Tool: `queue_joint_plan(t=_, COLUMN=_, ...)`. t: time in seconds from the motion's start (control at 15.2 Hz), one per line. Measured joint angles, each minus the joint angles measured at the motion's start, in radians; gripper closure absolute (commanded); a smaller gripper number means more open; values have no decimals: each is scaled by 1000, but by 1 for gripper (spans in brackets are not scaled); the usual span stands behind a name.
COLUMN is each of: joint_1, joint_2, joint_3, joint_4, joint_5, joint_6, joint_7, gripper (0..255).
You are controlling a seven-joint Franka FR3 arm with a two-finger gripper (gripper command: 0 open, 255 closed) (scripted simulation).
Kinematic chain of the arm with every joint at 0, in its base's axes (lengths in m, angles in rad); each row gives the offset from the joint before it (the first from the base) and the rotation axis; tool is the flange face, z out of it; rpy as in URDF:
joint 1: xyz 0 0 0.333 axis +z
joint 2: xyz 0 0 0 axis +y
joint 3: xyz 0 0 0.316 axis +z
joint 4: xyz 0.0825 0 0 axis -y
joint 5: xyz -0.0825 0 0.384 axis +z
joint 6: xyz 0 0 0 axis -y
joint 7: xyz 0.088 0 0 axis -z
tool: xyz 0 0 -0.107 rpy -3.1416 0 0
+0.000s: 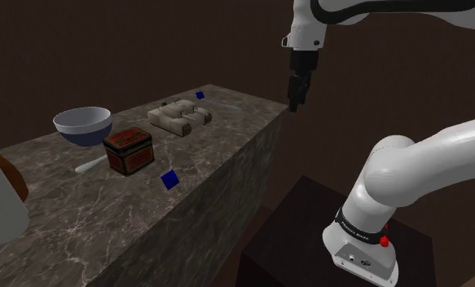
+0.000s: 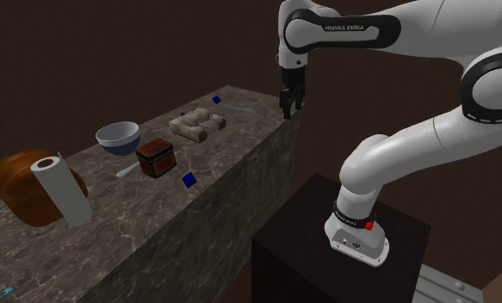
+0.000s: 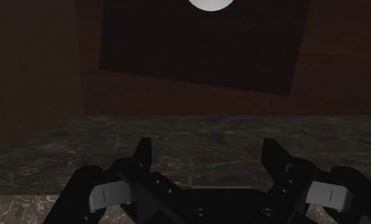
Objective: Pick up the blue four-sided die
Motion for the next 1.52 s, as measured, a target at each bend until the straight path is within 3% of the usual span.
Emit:
queue_joint_plan(t=0.46, joint_1=38, joint_2=59, joint_3=94, joint_4=-20, joint_5=70, joint_6=100, joint_7=110, gripper=0)
queue_joint_plan(t=0.92, joint_1=82, joint_2=210, joint_3=229, joint_4=0, joint_5=143, joint_6=264, joint_7=266, gripper=0)
queue_joint_plan(t=1.52, joint_1=108, joint_2=480, joint_3=388, joint_4=133, joint_5=137, joint_6=444, joint_7=475, gripper=0)
